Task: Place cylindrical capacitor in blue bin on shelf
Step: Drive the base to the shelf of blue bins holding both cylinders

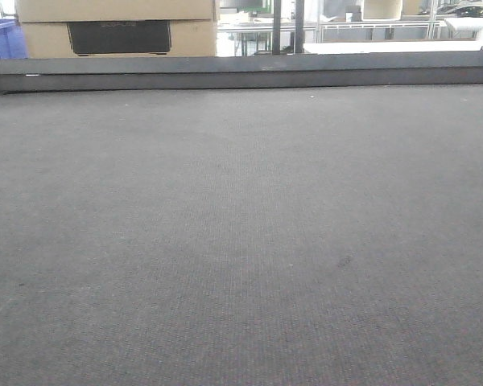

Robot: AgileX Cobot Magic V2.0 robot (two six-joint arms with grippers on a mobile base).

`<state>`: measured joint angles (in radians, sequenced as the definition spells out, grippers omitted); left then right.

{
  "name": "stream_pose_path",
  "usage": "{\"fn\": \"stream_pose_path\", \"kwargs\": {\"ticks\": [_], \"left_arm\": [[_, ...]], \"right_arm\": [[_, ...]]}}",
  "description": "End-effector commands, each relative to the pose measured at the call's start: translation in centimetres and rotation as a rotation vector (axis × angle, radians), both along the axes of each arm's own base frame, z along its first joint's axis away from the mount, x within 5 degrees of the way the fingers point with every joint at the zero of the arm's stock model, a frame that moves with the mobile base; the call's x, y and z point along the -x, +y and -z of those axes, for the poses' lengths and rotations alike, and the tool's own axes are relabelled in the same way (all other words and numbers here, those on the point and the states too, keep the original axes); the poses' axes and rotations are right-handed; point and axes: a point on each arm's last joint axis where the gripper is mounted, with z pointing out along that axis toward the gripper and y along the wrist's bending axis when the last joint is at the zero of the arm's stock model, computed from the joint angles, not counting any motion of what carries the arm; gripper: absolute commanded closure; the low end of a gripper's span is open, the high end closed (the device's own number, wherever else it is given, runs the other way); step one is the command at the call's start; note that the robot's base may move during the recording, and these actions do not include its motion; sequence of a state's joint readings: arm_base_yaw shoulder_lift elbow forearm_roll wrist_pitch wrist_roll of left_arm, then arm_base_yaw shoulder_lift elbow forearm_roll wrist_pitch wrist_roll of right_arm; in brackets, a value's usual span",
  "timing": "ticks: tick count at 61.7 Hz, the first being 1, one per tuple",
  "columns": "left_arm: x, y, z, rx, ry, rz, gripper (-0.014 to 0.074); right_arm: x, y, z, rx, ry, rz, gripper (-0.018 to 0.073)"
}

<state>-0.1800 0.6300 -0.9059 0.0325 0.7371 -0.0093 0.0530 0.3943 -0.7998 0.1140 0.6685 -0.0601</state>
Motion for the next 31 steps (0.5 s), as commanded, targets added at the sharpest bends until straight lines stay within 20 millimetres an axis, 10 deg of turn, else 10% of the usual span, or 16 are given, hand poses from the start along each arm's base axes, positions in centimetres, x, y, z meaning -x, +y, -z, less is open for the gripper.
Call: {"fn": "stream_pose_path", "kwargs": {"ticks": [1,31], "left_arm": [[0.14,-0.07,-0.46,0.01,-0.034,0.008,0.0707],[0.14,-0.05,-0.46,0.01,-0.034,0.006,0.0707]], "right_arm": [[0.22,-0.04,-0.51,0.0,-0.039,0.003,0.0687],[0.22,-0.05,-0.53,0.0,-0.041,0.003,0.0687]]}}
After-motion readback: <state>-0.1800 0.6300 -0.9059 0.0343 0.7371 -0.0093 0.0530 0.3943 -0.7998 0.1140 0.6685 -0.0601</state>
